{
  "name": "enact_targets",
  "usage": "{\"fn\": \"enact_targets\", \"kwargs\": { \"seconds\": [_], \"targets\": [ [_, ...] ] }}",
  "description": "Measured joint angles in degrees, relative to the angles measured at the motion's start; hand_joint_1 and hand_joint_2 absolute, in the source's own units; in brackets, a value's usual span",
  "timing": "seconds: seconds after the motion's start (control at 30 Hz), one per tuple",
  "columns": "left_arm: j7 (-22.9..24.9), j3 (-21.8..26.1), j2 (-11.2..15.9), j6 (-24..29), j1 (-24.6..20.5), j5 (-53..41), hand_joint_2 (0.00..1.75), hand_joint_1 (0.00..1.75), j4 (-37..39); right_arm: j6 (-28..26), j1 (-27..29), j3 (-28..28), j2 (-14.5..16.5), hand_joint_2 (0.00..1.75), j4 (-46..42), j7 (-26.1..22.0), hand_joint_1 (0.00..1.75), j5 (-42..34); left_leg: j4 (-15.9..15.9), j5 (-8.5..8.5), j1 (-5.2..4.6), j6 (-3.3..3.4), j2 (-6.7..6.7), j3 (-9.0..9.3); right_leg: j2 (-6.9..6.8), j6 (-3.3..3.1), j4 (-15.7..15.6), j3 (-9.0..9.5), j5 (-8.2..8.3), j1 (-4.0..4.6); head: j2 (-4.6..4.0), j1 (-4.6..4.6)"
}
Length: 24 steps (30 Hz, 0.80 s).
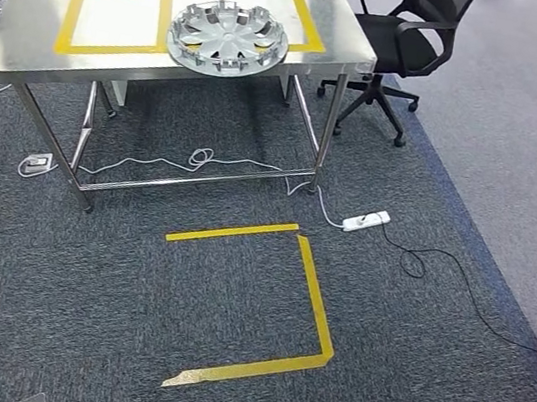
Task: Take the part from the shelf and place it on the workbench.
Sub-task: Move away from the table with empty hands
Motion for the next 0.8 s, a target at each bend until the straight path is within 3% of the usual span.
{"fn": "enact_targets", "kwargs": {
  "seconds": [0.03, 0.13, 0.2, 0.3, 0.33, 0.37, 0.4, 0.47, 0.53, 0.6, 0.67, 0.73, 0.8],
  "targets": [
    [0.0, -0.3, 0.0, 0.2, 0.0, 0.3, 0.0, 0.0, -0.1, -0.2, -0.1, 0.0, 0.0, 0.0, 0.2, 0.0, 0.0, 0.1, 0.4, -0.22, -0.09, -0.37, 0.09, -0.11, -0.16, -0.42, -1.8, 1.02, 0.29, 0.04, 0.0, -0.06],
    [0.1, -0.8, 0.1, 0.5, 0.0, 0.9, 0.0, 0.0, -0.2, -0.8, -0.1, -0.2, -0.1, 0.0, 0.6, 0.0, 0.0, 0.2, 0.8, -0.41, -0.05, -1.23, 0.17, -0.18, 0.23, -2.03, -2.2, 1.03, 0.34, 0.17, 0.0, -0.23],
    [0.1, -1.0, 0.1, 0.6, 0.1, 1.0, 0.0, 0.0, -0.2, -1.0, -0.1, -0.3, -0.1, 0.0, 0.7, 0.0, 0.0, 0.3, 2.7, -2.07, 0.19, -1.85, -0.31, -0.86, 0.46, -2.78, -2.3, 1.11, 0.64, 0.05, 0.0, -0.38],
    [0.1, -1.1, 0.1, 0.7, 0.2, 1.3, 0.0, 0.0, -0.3, -1.7, 0.0, -0.5, -0.1, 0.0, 0.8, 0.3, 0.0, 0.5, 13.2, -8.03, 0.53, -2.52, -1.09, -5.1, 0.93, -3.31, -2.3, 1.0, 0.91, 0.01, 0.0, -0.63],
    [0.1, -1.2, 0.1, 0.7, 0.2, 1.5, 0.0, 0.0, -0.3, -1.9, 0.0, -0.5, -0.2, 0.0, 0.9, 0.6, 0.0, 0.6, 16.5, -9.17, 0.61, -2.59, -1.14, -6.46, 1.14, -3.33, -2.3, 0.94, 0.92, 0.03, 0.0, -0.61],
    [0.1, -1.2, 0.1, 0.8, 0.2, 1.6, 0.0, 0.0, -0.3, -2.1, 0.0, -0.6, -0.2, 0.0, 0.9, 0.9, 0.0, 0.8, 18.0, -9.22, 0.65, -2.58, -1.17, -7.08, 1.39, -3.33, -2.3, 0.93, 0.93, 0.04, 0.0, -0.62],
    [0.0, -1.3, 0.1, 0.8, 0.3, 1.7, 0.0, 0.0, -0.3, -2.4, 0.1, -0.6, -0.3, 0.0, 0.9, 1.4, 0.0, 1.0, 17.1, -8.03, 0.68, -2.47, -1.21, -6.68, 1.7, -3.32, -2.3, 0.98, 0.92, 0.04, 0.0, -0.61],
    [-0.1, -1.4, 0.1, 0.8, 0.4, 1.8, 0.0, 0.0, -0.3, -2.7, 0.1, -0.6, -0.3, 0.0, 0.9, 2.3, 0.0, 1.4, 9.7, -3.58, 0.69, -1.99, -1.82, -3.43, 2.42, -3.26, -2.3, 1.15, 0.9, 0.04, 0.0, -0.62],
    [-0.1, -1.4, 0.2, 0.9, 0.4, 1.9, 0.0, 0.0, -0.3, -2.9, 0.1, -0.7, -0.3, 0.0, 1.0, 2.7, 0.0, 1.7, 2.9, -0.93, 0.61, -1.43, -3.07, -0.52, 3.09, -2.81, -2.2, 0.98, 0.92, 0.13, 0.0, -0.62],
    [-0.1, -1.4, 0.2, 0.9, 0.5, 1.9, 0.0, 0.0, -0.4, -2.9, 0.1, -0.7, -0.3, 0.0, 1.0, 2.9, 0.0, 1.9, 1.2, -0.91, 0.44, -1.17, -3.64, -0.07, 3.56, -1.99, -2.2, 0.54, 1.14, 0.07, 0.0, -0.6],
    [-0.1, -1.5, 0.2, 0.9, 0.5, 2.0, 0.0, 0.0, -0.4, -2.9, 0.3, -0.8, -0.3, 0.0, 1.0, 3.0, 0.0, 2.0, 0.7, -0.58, 0.49, -0.78, -3.21, -0.13, 3.61, -1.17, -2.2, 0.18, 1.1, -0.05, 0.0, -0.56],
    [-0.2, -1.6, 0.1, 0.9, 0.6, 2.0, 0.0, 0.0, -0.4, -2.8, 0.3, -1.0, -0.3, 0.0, 1.1, 3.1, 0.0, 2.1, 0.1, -0.12, 0.67, -0.16, -2.6, -0.04, 2.73, -0.72, 0.8, -1.42, -0.89, 0.02, 0.0, -0.34],
    [-0.2, -1.6, 0.1, 0.8, 0.7, 2.0, 0.0, 0.0, -0.4, -2.7, 0.3, -1.1, -0.4, 0.0, 1.1, 3.1, 0.0, 2.2, 0.0, 0.06, 0.58, 0.18, -1.9, -0.18, 1.75, -0.57, 8.1, -4.99, -4.59, 0.07, 0.0, -0.17]
  ]
}}
